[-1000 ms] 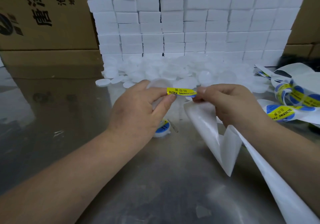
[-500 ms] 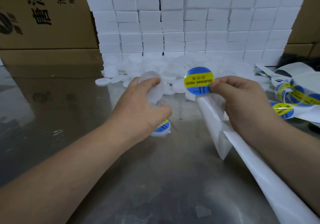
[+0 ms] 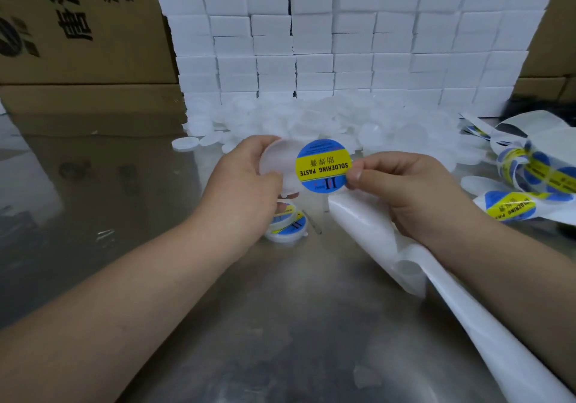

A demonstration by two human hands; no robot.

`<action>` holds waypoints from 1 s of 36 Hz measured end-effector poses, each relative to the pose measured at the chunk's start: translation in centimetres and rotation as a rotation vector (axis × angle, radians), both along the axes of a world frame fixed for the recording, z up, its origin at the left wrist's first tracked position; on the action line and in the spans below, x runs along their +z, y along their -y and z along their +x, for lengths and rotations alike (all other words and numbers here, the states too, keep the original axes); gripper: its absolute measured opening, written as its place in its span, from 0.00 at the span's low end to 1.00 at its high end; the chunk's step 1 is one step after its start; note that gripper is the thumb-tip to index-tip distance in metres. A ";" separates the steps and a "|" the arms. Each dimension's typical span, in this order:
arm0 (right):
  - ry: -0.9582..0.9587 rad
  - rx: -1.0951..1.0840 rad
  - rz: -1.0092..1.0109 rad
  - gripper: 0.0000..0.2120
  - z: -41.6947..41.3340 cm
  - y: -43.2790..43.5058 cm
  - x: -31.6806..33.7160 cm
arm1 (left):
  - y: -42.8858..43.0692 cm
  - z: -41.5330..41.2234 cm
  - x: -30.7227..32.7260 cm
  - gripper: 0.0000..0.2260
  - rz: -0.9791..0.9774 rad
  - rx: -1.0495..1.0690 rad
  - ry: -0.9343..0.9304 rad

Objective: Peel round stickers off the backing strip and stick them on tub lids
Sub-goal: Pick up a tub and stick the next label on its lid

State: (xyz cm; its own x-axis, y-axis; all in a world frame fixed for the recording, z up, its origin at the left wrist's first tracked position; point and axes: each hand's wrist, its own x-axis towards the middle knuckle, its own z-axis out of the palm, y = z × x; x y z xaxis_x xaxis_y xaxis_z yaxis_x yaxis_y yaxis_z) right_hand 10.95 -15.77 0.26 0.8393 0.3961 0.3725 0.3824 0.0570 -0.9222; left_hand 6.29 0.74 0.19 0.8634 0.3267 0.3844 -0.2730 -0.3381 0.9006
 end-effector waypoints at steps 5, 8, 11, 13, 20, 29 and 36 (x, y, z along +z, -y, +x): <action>-0.105 0.067 0.126 0.05 -0.4 0.3 0.5 | -0.6 0.2 -0.1 0.20 0.030 0.138 0.056; -0.135 0.067 0.159 0.06 -0.5 0.3 0.5 | -0.5 0.3 -0.1 0.24 -0.007 0.129 0.038; -0.186 0.081 0.209 0.05 -0.7 0.2 0.6 | -0.2 0.1 -0.1 0.20 -0.071 0.061 0.027; -0.215 0.095 0.232 0.05 -0.8 0.2 0.7 | -0.1 0.1 0.0 0.16 -0.046 0.054 0.048; -0.268 0.115 0.187 0.14 -0.8 0.2 0.6 | 0.1 -0.2 0.5 0.09 -0.185 -0.018 0.144; -0.272 0.148 0.158 0.03 -0.9 0.2 0.6 | -0.1 0.1 0.5 0.22 -0.187 0.051 0.087; -0.260 0.201 0.104 0.06 -1.2 0.1 0.5 | 0.3 -0.2 0.7 0.16 -0.401 -0.177 -0.057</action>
